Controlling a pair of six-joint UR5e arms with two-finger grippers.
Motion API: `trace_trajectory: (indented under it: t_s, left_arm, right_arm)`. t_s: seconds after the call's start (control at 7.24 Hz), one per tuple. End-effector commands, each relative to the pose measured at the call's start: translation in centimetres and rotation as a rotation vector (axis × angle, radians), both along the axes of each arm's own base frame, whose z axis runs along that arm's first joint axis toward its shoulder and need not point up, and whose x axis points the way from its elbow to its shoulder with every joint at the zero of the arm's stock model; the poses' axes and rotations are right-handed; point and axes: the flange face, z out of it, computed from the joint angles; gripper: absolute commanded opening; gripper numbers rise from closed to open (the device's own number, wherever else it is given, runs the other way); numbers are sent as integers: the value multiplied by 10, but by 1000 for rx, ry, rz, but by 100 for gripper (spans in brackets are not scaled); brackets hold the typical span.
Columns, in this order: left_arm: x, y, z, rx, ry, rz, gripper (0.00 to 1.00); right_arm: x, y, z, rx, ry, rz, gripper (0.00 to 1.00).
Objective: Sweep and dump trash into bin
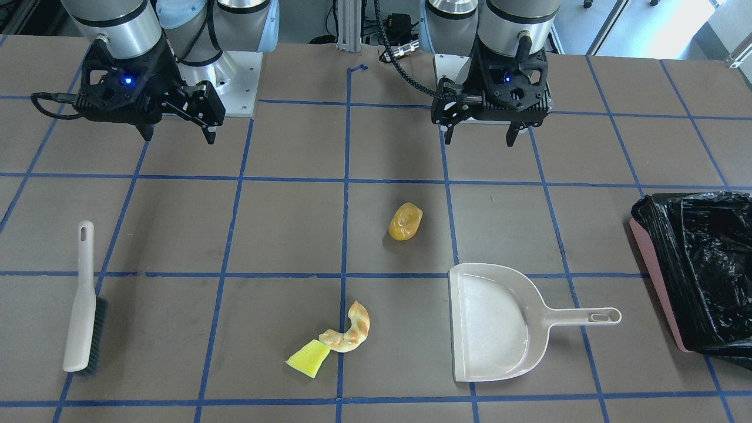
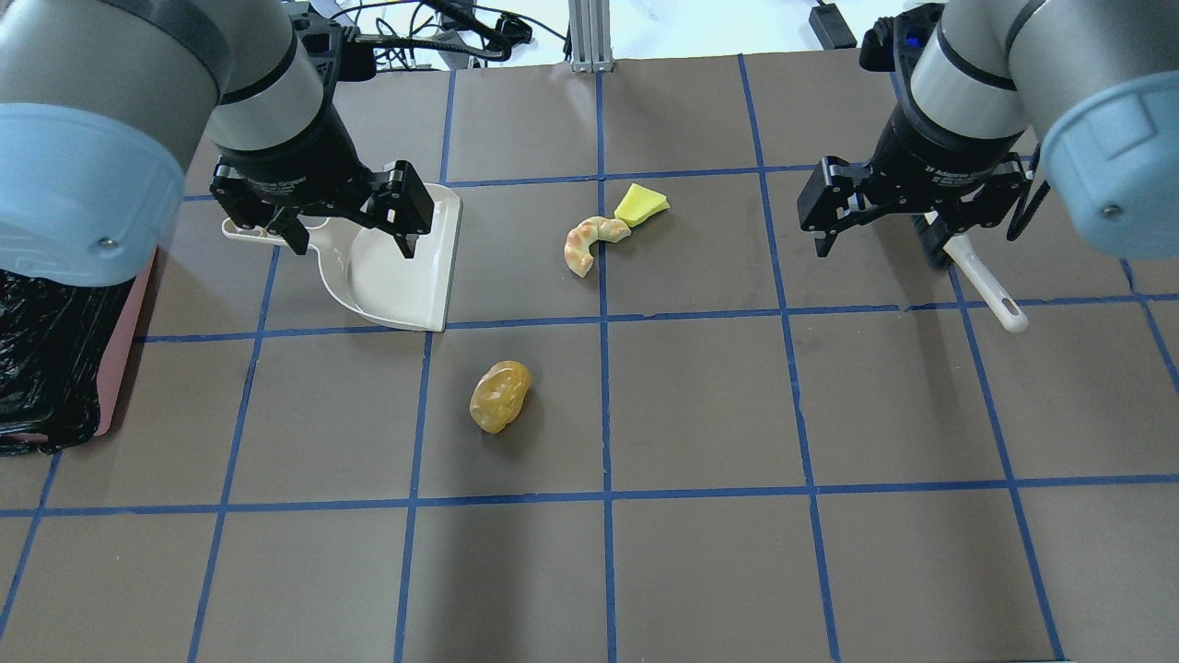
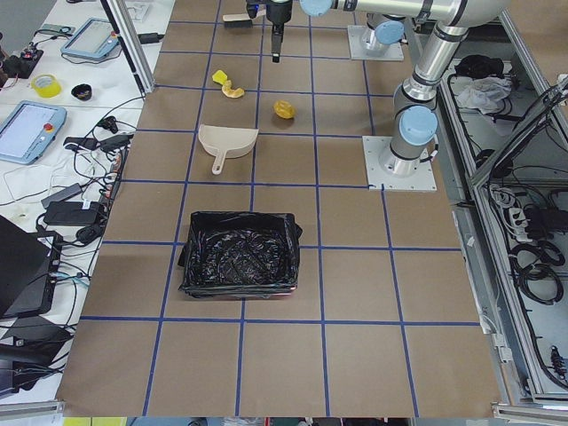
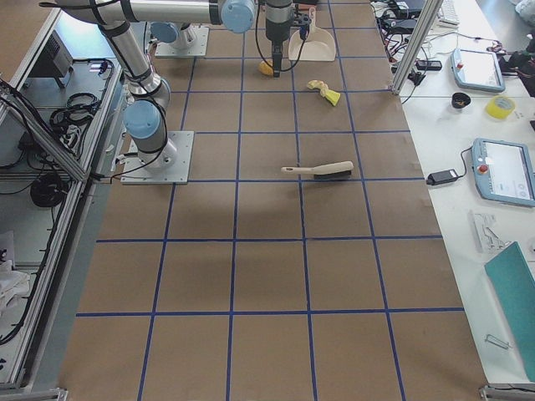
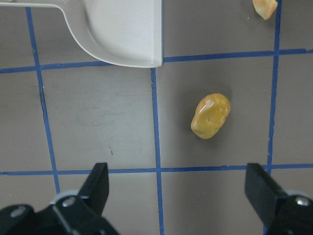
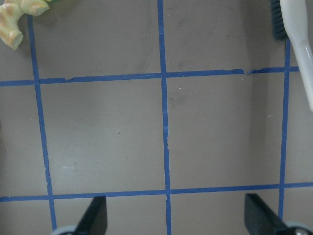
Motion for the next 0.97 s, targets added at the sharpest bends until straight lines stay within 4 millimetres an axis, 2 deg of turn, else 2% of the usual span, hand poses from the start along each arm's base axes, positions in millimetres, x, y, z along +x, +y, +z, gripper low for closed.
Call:
trace_trajectory:
  t_s: [0.0,0.14,0.28,0.41,0.55,0.69,0.83]
  left_arm:
    - [0,-1,-2,5,-1,0,100]
    - [4,-3,-1,3,-3,8,100]
    - [32,-17,5,-24,8,53,100]
    - [71,-32,6,-39,65,114,100]
    - [93,-38,2,-36,134,118,100]
    - [112,-41,2,-37,122,90,100]
    - [143,-49,0,-44,123,156,100]
  right_arm:
    - [-1,0,0,0,1,-1,100]
    - [-2,0,0,0,3,-1,100]
    - [-2,1,2,-5,5,4,100]
    - [-2,1,2,-5,3,5,100]
    - [-2,1,2,-5,3,5,100]
    - [-2,1,2,-5,3,4,100]
    - [-1,2,2,0,3,5,100]
